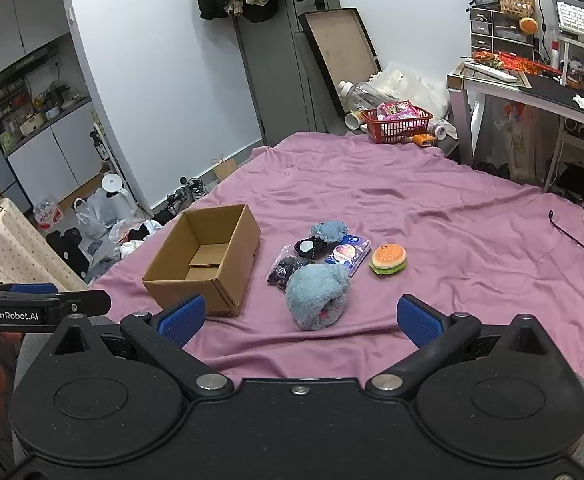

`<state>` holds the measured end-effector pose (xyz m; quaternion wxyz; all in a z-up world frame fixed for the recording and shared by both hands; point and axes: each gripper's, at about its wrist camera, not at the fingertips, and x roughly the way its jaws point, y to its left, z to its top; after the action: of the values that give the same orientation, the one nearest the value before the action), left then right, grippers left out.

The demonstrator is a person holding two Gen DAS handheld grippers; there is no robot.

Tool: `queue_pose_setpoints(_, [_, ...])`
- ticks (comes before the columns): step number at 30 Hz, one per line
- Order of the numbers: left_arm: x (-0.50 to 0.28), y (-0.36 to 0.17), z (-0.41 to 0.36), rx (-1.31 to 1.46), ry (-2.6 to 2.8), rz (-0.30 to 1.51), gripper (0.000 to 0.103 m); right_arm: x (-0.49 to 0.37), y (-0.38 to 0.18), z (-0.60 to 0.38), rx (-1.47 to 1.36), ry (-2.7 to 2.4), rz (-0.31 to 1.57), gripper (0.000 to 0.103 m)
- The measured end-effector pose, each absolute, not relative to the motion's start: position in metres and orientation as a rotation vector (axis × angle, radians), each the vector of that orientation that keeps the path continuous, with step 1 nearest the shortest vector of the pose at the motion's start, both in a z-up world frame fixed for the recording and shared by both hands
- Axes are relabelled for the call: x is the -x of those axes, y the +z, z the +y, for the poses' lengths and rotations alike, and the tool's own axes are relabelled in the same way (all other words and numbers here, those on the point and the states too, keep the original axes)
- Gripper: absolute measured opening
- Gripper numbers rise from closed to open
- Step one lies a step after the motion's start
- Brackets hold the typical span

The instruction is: Organize soft objects

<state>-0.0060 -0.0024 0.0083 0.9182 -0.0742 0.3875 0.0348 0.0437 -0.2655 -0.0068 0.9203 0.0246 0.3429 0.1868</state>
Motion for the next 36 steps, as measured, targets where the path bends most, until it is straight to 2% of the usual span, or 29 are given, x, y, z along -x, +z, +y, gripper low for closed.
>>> queue_pose_setpoints(36, [0.004,0.009,-0.021,0.101,0.043,0.798,0.101,-0.042,-0.006,-0.275,-0.063,0.368,0.7,0.103])
